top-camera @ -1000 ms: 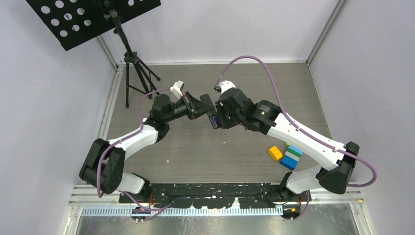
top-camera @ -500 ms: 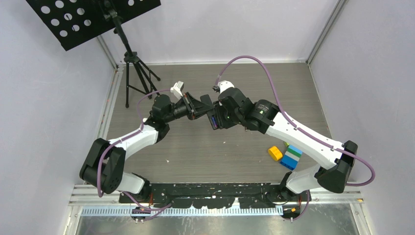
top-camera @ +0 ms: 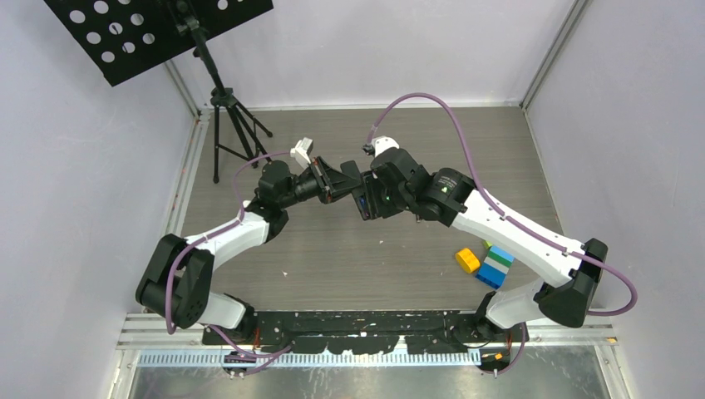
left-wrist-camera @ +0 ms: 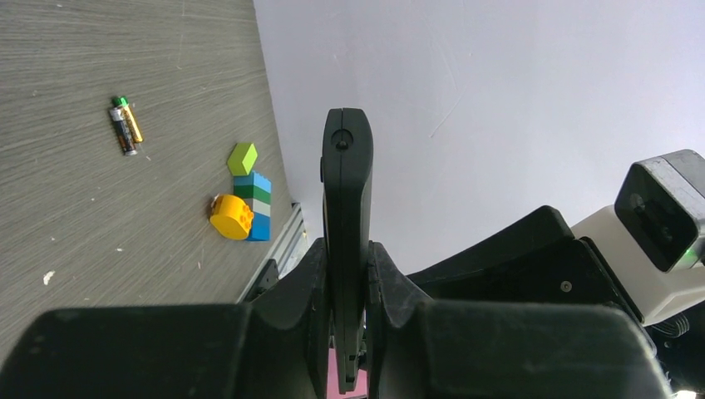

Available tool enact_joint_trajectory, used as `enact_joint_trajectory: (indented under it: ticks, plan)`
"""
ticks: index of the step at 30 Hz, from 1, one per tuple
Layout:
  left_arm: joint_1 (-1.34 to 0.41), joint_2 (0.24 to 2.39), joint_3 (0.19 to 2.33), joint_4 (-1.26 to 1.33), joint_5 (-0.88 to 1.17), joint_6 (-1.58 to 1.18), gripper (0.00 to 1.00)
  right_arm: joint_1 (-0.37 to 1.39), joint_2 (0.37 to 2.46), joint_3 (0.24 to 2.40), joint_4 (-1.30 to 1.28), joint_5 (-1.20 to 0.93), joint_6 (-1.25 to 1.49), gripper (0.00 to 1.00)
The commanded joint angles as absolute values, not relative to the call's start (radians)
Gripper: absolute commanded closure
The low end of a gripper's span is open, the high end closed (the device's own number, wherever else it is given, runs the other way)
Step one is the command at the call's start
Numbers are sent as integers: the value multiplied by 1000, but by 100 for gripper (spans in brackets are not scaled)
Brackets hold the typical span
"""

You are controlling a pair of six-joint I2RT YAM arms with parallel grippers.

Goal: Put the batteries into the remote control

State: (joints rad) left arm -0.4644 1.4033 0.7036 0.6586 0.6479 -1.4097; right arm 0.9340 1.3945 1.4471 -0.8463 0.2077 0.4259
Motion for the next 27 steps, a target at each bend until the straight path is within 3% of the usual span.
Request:
enact_joint_trajectory:
  ticks: [1, 4, 10, 16, 27]
  plan:
    - [-469, 1402, 720, 764, 654, -1441, 100, 942, 1371, 1481, -821, 186, 471, 54]
    - [-468, 1409, 721, 765, 650, -1437, 100, 942, 1330, 1466, -794, 169, 492, 45]
    - [-468, 1413, 722, 764, 646, -1436, 100, 940, 1245, 1415, -750, 235, 572, 38]
    - [-468, 1405, 723, 785, 633, -1477, 100, 934, 1093, 1231, -566, 320, 782, 27]
    - [-468, 1368, 711, 867, 545, -1670, 100, 934, 904, 903, -137, 317, 1107, 24]
